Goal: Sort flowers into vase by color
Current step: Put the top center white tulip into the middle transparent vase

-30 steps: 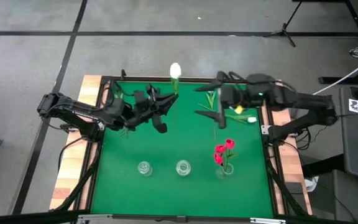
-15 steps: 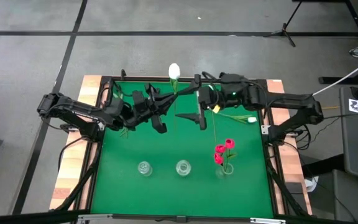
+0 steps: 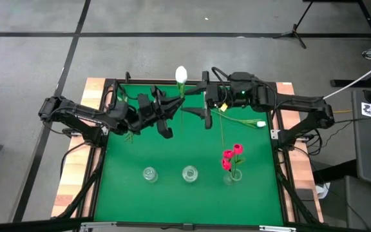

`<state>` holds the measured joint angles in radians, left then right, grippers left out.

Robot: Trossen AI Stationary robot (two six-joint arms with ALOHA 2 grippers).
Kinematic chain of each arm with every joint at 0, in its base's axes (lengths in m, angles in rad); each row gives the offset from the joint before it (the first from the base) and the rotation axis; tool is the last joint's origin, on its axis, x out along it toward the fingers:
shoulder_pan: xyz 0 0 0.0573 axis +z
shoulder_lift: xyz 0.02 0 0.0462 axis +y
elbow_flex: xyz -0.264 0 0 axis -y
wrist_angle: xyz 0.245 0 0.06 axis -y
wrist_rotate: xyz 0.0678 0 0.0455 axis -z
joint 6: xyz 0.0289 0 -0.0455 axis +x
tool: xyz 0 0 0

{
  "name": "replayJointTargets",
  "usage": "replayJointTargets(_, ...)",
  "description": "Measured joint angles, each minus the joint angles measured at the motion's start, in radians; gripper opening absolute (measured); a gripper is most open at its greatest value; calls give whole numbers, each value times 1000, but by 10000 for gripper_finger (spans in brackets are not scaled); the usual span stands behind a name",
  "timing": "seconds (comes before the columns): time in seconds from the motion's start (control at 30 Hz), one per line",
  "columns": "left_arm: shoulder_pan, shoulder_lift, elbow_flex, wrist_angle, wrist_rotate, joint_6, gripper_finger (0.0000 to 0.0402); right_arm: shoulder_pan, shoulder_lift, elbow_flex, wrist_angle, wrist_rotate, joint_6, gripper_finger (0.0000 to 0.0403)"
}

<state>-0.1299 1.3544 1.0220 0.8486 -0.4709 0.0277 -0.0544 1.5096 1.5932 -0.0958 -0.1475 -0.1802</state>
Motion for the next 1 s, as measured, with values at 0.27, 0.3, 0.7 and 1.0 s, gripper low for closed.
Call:
replayJointTargets(0.27, 0, 0, 0, 1, 0, 0, 17, 1, 44, 0, 32, -29, -8, 190)
replayJointTargets(0.3, 0, 0, 0, 3, 0, 0, 17, 1, 45, 0, 31, -29, -7, 184)
replayJointTargets(0.7, 0, 0, 0, -3, 2, 4, 17, 1, 38, -1, 1, -5, -7, 19)
replayJointTargets(1.0, -3, -1, 2, -48, 0, 31, 41, 2, 21, -2, -38, 24, -2, 7)
